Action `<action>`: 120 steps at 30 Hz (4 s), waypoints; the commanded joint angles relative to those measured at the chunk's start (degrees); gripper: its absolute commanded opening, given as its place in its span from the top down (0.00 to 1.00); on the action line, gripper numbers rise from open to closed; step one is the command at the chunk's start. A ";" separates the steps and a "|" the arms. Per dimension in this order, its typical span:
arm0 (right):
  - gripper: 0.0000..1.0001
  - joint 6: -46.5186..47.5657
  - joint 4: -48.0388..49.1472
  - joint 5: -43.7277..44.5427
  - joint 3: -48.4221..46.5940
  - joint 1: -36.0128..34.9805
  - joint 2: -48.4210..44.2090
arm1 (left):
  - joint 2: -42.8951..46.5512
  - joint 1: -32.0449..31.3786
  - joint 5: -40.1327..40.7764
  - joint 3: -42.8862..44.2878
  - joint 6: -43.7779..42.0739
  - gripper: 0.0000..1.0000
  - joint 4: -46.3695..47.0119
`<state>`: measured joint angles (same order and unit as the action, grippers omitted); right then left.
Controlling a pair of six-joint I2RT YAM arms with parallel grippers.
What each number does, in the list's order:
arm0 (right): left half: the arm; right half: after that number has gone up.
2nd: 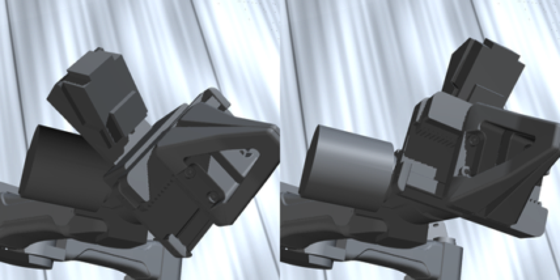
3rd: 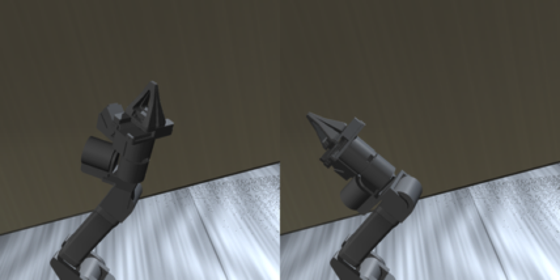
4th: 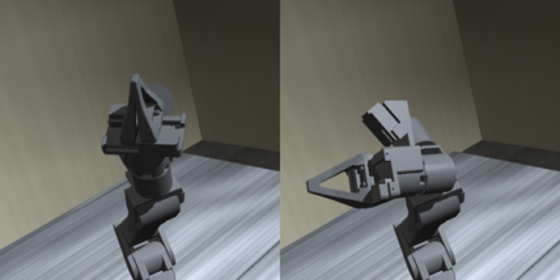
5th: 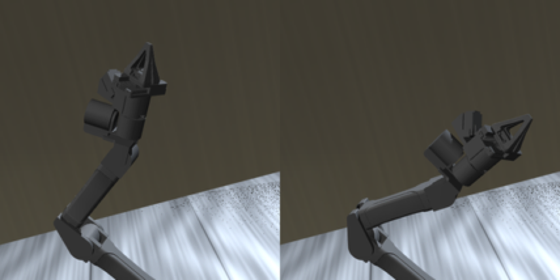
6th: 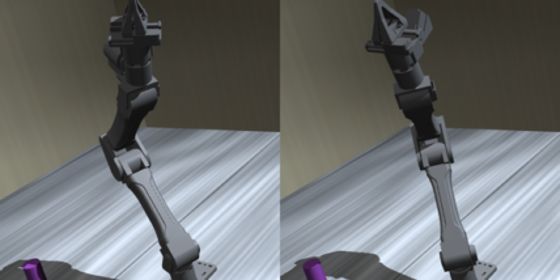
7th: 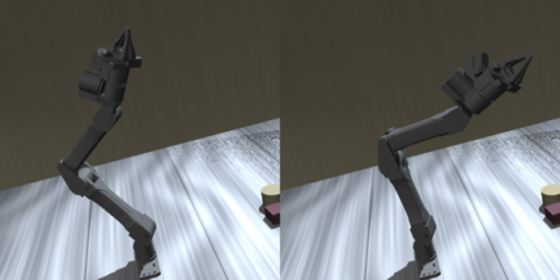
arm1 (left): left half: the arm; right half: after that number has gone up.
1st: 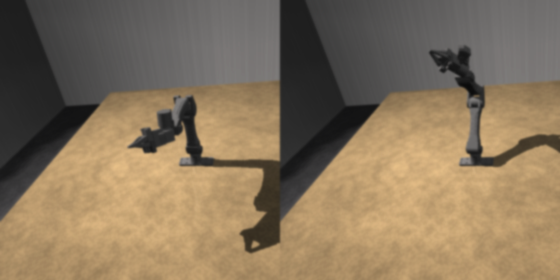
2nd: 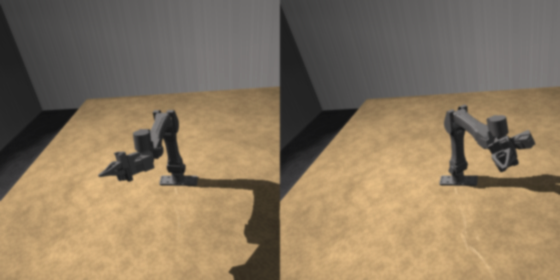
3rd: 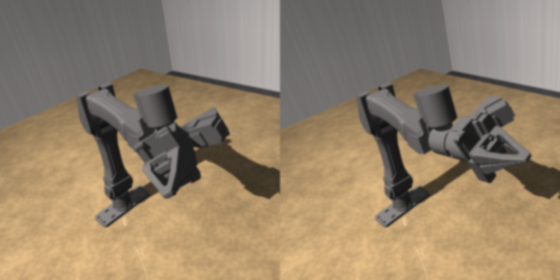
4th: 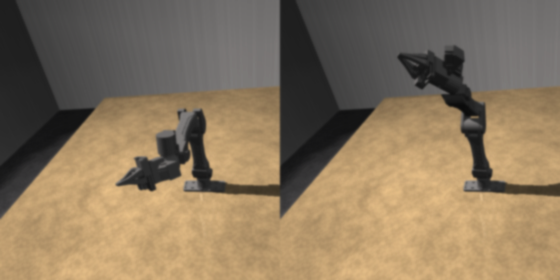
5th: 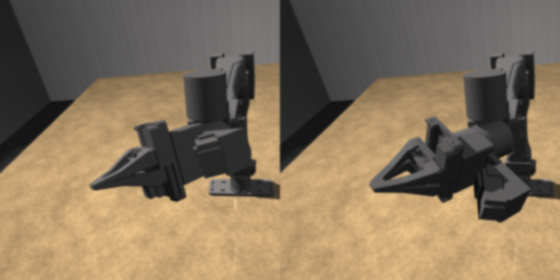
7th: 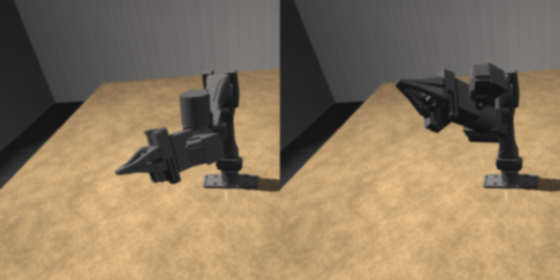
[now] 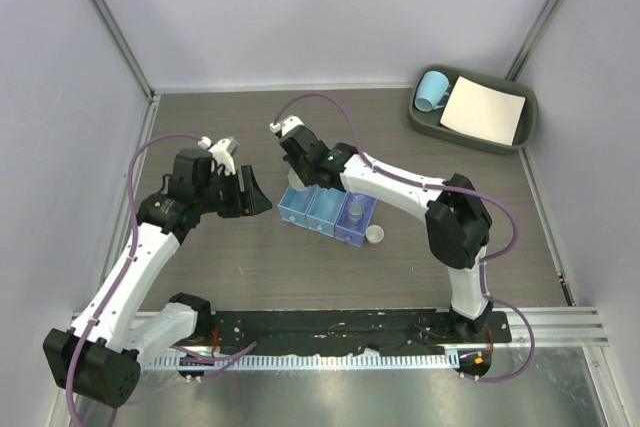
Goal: Organize the chemistry lab equipment
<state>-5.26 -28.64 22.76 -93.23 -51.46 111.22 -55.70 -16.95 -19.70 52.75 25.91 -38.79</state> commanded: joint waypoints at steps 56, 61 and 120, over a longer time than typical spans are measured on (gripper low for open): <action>0.54 5.36 3.50 6.92 6.64 2.86 -16.54 | -0.02 0.16 -0.60 -0.19 -0.69 0.36 1.87; 0.50 -8.53 2.90 11.15 21.29 2.86 -30.67 | 0.15 0.08 -1.21 -0.19 -0.77 0.37 2.05; 0.99 -47.48 12.92 8.70 58.96 2.86 -37.56 | 0.24 -0.01 -0.86 -0.37 -1.04 0.00 1.96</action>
<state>-52.69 -15.53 29.95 -32.75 -48.62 74.02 -55.79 -16.97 -19.75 52.29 25.21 -38.59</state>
